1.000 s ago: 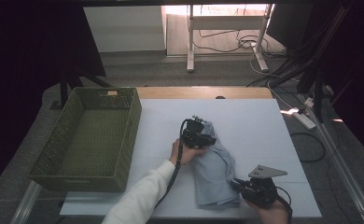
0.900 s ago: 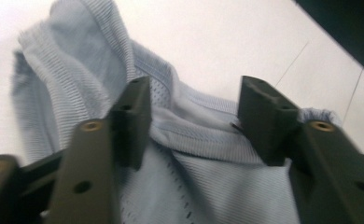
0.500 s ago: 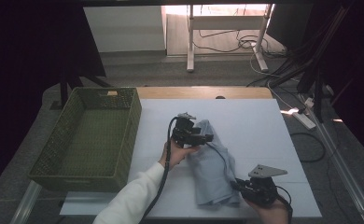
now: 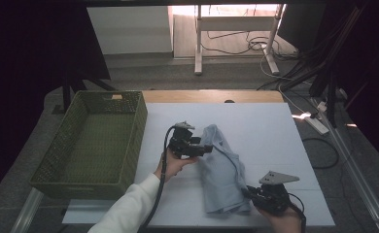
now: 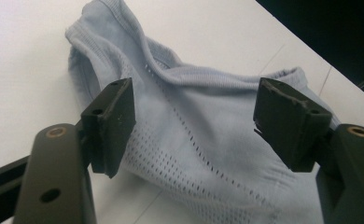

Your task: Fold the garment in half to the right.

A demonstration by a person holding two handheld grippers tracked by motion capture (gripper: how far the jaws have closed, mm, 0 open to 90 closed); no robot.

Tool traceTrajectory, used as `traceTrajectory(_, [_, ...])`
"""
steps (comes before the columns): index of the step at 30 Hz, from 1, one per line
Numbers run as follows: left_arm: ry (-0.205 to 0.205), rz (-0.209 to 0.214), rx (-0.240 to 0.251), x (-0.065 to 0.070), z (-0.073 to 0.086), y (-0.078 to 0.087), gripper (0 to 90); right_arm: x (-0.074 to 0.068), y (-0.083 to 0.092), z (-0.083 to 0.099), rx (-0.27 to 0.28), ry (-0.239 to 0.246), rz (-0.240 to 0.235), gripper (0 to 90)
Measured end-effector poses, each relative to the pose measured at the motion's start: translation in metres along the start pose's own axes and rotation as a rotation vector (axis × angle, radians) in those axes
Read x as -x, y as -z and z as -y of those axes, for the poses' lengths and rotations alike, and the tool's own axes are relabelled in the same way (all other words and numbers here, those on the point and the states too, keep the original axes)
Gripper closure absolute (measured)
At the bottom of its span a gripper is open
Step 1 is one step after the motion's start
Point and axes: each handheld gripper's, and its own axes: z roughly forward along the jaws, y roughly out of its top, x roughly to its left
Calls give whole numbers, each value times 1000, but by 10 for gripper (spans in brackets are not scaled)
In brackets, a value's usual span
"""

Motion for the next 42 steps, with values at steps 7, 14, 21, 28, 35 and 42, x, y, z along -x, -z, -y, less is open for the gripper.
traceTrajectory(7, [-26,15,-27,4,9,1,327,1,1,0,-7,1,4,794])
traceTrajectory(14, [-65,34,-70,12,21,-7,352,7,3,5,-38,-26,18,798])
traceTrajectory(21, [-83,13,-98,17,23,-17,367,5,0,5,-39,-8,12,621])
traceTrajectory(28, [-69,9,-105,15,25,-17,368,-3,15,-21,96,54,69,474])
traceTrajectory(35, [-75,4,-110,16,25,-18,370,-1,3,-51,95,134,-1,737])
traceTrajectory(42, [-71,-7,-107,15,25,-14,349,9,-34,-43,-69,139,-49,894])
